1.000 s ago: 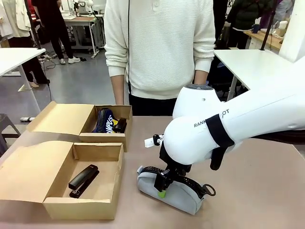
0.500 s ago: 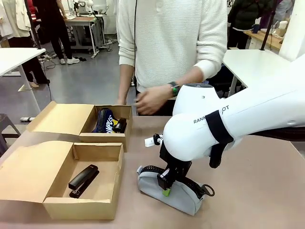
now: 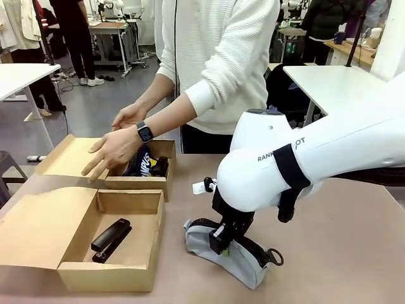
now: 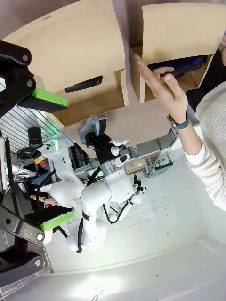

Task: Place items inside the box.
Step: Pick up a Pencil pouch or Stapler and place it inside the Mailer Box closest to the robot.

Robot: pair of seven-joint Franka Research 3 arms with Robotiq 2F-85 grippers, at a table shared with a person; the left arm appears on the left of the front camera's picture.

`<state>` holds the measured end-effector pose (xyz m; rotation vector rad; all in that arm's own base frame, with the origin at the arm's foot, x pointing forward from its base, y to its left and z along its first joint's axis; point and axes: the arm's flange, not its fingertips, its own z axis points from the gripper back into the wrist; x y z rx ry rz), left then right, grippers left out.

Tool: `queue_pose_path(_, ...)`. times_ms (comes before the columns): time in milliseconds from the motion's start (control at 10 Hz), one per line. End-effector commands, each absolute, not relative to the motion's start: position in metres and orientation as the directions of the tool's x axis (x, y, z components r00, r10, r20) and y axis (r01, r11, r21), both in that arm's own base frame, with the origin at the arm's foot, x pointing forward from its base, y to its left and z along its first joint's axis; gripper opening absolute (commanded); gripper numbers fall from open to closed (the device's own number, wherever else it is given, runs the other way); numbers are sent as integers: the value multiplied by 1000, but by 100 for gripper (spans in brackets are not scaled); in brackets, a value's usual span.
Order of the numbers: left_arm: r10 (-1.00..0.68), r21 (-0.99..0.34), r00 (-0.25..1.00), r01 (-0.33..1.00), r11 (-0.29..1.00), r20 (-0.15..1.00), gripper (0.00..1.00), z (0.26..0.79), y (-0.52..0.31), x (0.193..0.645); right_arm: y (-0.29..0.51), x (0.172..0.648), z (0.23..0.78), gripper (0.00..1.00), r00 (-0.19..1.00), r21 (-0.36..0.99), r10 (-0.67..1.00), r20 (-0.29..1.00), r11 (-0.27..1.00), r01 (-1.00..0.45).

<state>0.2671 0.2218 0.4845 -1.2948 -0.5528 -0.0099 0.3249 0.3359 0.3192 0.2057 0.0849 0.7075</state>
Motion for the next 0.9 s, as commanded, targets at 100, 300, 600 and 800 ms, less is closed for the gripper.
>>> queue_pose_path(100,293,-898,864,324,297,409,100,485,220,264,313,310,358,0,795,257,606,-11,770,-584)
queue_pose_path(300,293,-898,864,324,297,409,100,485,220,264,284,288,397,0,872,374,486,-66,822,-429)
queue_pose_path(600,293,-898,864,324,297,409,100,485,220,264,235,246,432,0,983,622,128,-131,783,-19)
queue_pose_path(800,293,-898,864,324,297,409,100,485,220,264,226,258,427,0,982,626,-177,-61,760,176)
